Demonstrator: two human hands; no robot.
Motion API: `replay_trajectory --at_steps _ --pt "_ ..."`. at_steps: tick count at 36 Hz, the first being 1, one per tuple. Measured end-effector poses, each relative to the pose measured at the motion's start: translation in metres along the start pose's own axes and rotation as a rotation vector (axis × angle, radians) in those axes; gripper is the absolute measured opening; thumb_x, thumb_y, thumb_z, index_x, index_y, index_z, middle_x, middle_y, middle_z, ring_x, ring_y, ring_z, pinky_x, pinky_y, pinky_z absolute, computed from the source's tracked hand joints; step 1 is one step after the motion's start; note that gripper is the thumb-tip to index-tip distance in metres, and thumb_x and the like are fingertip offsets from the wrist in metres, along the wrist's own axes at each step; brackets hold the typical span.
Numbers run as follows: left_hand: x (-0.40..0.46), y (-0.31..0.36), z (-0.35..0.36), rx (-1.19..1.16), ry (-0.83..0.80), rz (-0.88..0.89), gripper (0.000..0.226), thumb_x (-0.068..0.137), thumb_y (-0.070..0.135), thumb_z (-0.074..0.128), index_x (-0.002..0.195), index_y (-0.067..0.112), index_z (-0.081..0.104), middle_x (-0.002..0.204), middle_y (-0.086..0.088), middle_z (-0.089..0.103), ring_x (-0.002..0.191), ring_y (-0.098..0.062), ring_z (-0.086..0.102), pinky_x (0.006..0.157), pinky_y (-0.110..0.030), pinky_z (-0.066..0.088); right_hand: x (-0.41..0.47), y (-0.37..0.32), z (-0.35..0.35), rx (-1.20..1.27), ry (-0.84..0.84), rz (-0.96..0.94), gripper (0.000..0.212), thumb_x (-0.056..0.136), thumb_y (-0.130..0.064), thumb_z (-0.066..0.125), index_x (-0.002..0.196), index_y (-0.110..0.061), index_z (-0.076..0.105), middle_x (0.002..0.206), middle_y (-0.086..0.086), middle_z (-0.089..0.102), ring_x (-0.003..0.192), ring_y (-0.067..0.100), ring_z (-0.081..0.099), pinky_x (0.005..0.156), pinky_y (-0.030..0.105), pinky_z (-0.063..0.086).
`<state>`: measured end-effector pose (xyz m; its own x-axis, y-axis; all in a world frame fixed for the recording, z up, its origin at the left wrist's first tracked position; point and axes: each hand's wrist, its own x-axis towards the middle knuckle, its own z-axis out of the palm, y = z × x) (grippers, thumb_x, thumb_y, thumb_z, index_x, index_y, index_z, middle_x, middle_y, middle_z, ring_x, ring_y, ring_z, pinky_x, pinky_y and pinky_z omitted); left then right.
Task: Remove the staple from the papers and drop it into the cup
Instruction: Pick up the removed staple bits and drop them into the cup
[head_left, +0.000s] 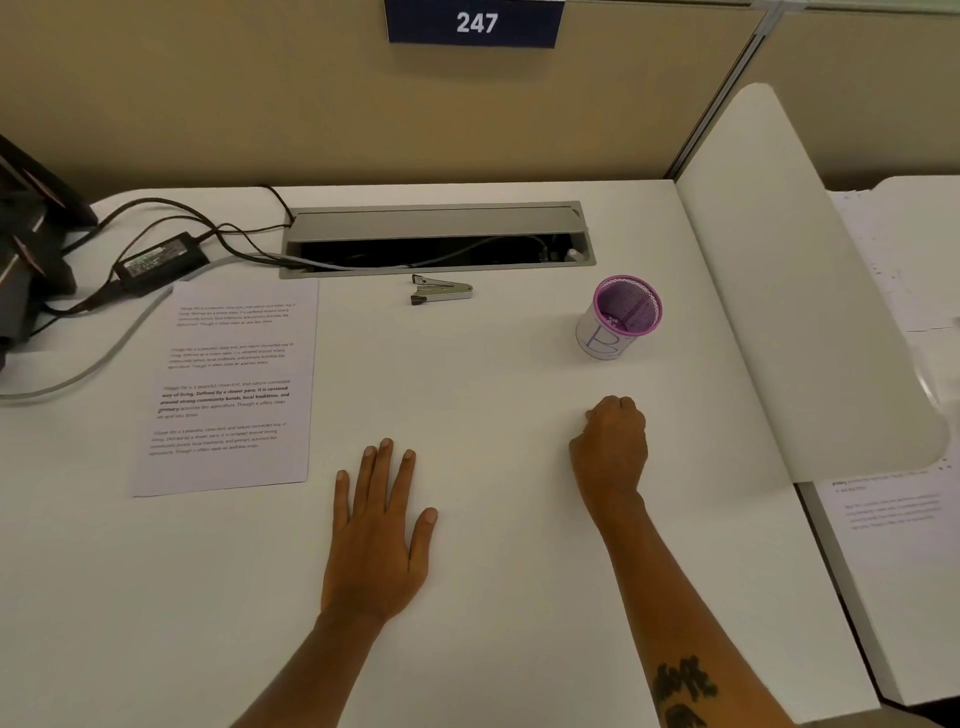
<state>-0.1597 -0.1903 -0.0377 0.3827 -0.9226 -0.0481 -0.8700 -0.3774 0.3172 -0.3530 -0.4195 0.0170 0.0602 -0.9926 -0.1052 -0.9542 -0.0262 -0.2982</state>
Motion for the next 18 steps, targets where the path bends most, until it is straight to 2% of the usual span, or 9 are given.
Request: replay_trajectory --at_steps 5,10,14,18 --pt "0.000 0.000 0.000 -0.003 -0.005 -0.004 0.073 0.109 0.052 0.032 0.173 0.026 0.009 0.184 -0.002 0.004 0.170 -0.021 0.000 0.136 -0.058 0.013 0.001 0.001 -0.004 -0.093 -0.081 -0.054 0.027 0.090 0.005 0.060 0.116 0.006 0.059 0.116 0.022 0.060 0.106 0.034 0.057 0.080 0.038 0.052" --pt "0.000 0.001 -0.001 -0.006 -0.006 -0.002 0.073 0.109 0.052 0.032 0.173 0.026 0.009 0.184 -0.001 0.003 0.170 -0.021 0.000 0.136 -0.058 0.013 0.005 0.006 -0.007 -0.169 -0.095 -0.138 0.026 0.096 0.007 0.047 0.120 0.004 0.055 0.120 0.020 0.058 0.106 0.032 0.056 0.083 0.037 0.051" --pt "0.000 0.001 -0.001 -0.007 -0.002 -0.001 0.073 0.109 0.052 0.033 0.173 0.025 0.010 0.184 -0.001 0.003 0.170 -0.021 0.000 0.136 -0.058 0.012 0.014 0.017 -0.012 -0.134 -0.117 -0.175 0.018 0.098 0.006 0.048 0.113 0.005 0.057 0.112 0.021 0.060 0.100 0.034 0.057 0.079 0.037 0.049" --pt "0.000 0.001 0.000 0.000 -0.001 0.000 0.073 0.109 0.052 0.032 0.173 0.025 0.010 0.184 -0.002 0.004 0.170 -0.021 0.001 0.136 -0.058 0.012 0.034 0.025 -0.029 0.066 -0.183 -0.060 0.015 0.086 0.015 0.053 0.097 0.010 0.062 0.105 0.026 0.064 0.102 0.040 0.061 0.075 0.031 0.039"
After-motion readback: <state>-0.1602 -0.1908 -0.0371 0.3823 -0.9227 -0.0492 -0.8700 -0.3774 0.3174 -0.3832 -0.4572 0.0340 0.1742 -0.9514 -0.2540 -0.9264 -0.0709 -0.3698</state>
